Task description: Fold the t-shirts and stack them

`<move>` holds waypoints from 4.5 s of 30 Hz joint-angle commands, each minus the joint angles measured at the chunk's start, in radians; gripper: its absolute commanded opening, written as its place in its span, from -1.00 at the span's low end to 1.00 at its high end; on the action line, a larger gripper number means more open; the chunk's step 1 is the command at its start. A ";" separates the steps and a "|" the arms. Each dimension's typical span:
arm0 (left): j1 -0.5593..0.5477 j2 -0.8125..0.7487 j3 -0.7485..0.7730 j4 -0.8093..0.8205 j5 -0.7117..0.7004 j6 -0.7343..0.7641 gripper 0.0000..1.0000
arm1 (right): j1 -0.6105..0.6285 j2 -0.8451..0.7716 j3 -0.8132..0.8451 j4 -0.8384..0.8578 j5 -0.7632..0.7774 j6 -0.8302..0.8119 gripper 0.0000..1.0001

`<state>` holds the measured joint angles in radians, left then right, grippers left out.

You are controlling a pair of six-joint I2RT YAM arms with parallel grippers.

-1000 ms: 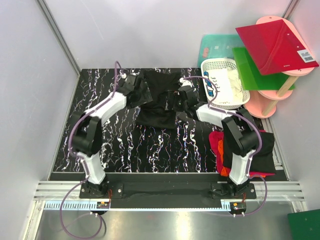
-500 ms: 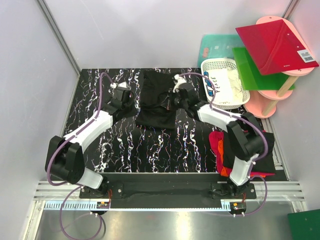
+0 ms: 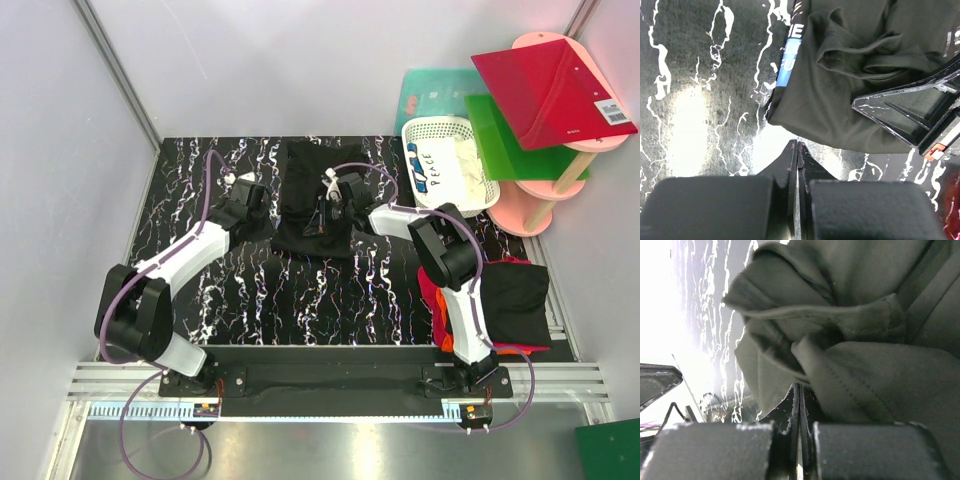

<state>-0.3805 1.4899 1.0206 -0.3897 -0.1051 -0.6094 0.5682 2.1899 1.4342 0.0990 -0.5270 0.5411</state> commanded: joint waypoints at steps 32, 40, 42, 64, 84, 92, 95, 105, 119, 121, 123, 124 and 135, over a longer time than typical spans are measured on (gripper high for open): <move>-0.009 0.010 -0.060 0.095 0.042 0.026 -0.23 | -0.037 -0.105 0.081 -0.023 0.452 -0.027 -0.91; -0.093 0.098 0.024 0.199 0.129 0.050 -0.46 | -0.036 -0.487 -0.213 0.015 0.485 -0.044 -0.70; -0.109 0.173 0.078 0.209 0.142 0.016 -1.00 | -0.036 -0.542 -0.264 0.011 0.495 -0.053 -0.72; -0.172 0.719 0.666 -0.209 0.185 -0.044 -1.00 | -0.036 -0.631 -0.425 -0.062 0.486 -0.052 -0.88; -0.531 0.540 0.081 0.156 0.323 -0.285 -1.00 | -0.037 -0.777 -0.584 -0.202 0.483 -0.023 -0.15; -0.623 0.431 -0.074 0.180 0.277 -0.322 -1.00 | -0.036 -0.838 -0.609 -0.234 0.507 -0.027 -0.06; -0.650 0.360 -0.108 0.173 0.213 -0.297 -0.80 | -0.037 -0.841 -0.612 -0.240 0.510 -0.026 -0.05; -0.721 -0.049 -0.289 0.302 -0.002 -0.214 0.98 | -0.036 -0.877 -0.606 -0.254 0.469 -0.036 -0.13; -0.718 -0.448 -0.383 0.111 -0.249 -0.132 0.96 | -0.036 -0.802 -0.612 -0.324 0.574 0.022 -1.00; -0.716 -0.465 -0.364 0.103 -0.271 -0.124 0.63 | -0.036 -0.753 -0.591 -0.347 0.637 0.017 -1.00; -0.718 -0.480 -0.347 0.071 -0.321 -0.121 -0.15 | -0.036 -0.702 -0.543 -0.387 0.700 0.025 -1.00; -0.716 -0.485 -0.323 0.048 -0.347 -0.130 -0.95 | -0.037 -0.684 -0.522 -0.403 0.720 0.028 -1.00; -0.701 -0.523 -0.214 -0.078 -0.512 -0.075 -1.00 | -0.036 -0.349 -0.221 -0.504 0.805 0.023 -1.00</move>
<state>-1.0927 1.0027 0.7570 -0.4564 -0.5259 -0.7158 0.5282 1.7557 1.1240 -0.3698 0.2283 0.5652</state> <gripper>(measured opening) 0.005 0.010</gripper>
